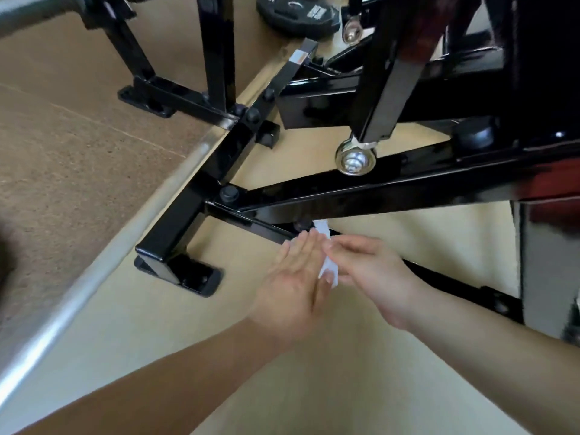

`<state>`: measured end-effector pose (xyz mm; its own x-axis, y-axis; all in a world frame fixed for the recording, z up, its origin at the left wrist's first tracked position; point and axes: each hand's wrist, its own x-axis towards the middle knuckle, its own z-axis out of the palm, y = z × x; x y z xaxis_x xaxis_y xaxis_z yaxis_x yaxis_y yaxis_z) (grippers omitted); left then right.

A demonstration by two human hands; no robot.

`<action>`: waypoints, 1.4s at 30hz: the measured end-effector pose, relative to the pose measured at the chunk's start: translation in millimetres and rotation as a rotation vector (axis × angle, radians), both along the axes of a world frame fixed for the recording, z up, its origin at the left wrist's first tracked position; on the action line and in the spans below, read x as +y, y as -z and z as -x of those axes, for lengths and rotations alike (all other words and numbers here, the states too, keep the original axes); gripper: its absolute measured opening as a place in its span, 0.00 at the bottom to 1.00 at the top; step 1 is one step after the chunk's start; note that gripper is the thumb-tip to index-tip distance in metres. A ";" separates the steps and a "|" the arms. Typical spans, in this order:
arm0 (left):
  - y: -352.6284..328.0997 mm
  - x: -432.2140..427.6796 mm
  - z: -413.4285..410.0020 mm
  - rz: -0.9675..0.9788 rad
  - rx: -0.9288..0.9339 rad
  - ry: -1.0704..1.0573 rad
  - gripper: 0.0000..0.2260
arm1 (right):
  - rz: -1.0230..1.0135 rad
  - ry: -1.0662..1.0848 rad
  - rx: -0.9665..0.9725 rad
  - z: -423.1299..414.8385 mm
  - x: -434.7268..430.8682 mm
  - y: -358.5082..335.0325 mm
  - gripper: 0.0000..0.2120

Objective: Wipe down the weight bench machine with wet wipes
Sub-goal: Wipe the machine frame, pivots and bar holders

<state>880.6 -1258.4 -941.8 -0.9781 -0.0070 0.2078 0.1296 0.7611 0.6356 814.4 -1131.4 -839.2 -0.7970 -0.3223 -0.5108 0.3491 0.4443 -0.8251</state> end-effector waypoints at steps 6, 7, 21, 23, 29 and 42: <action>-3.5 5.5 25.5 0.483 -0.147 0.243 0.34 | -0.268 0.241 0.201 24.0 29.7 27.4 0.10; -5.8 5.0 28.8 0.538 -0.169 0.266 0.34 | -0.293 0.254 0.254 30.1 36.4 32.1 0.10; -10.3 -16.1 10.8 0.032 0.110 0.169 0.21 | -0.509 -0.371 0.811 -3.2 36.3 77.3 0.28; -8.9 -21.4 5.4 0.008 0.115 0.154 0.18 | -0.621 -0.390 0.917 5.4 38.0 86.0 0.29; -0.8 -16.8 1.8 -0.104 0.101 0.087 0.19 | -0.956 -0.262 0.957 24.4 83.7 100.4 0.28; 15.5 19.6 -2.1 -0.355 0.029 -0.050 0.15 | -1.008 -0.291 0.827 13.3 171.2 101.1 0.31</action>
<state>882.7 -1238.8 -957.3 -0.9686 -0.1313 0.2113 0.1194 0.4997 0.8579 801.1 -960.2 -940.2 -0.9527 -0.3027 -0.0283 -0.3023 0.9531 -0.0164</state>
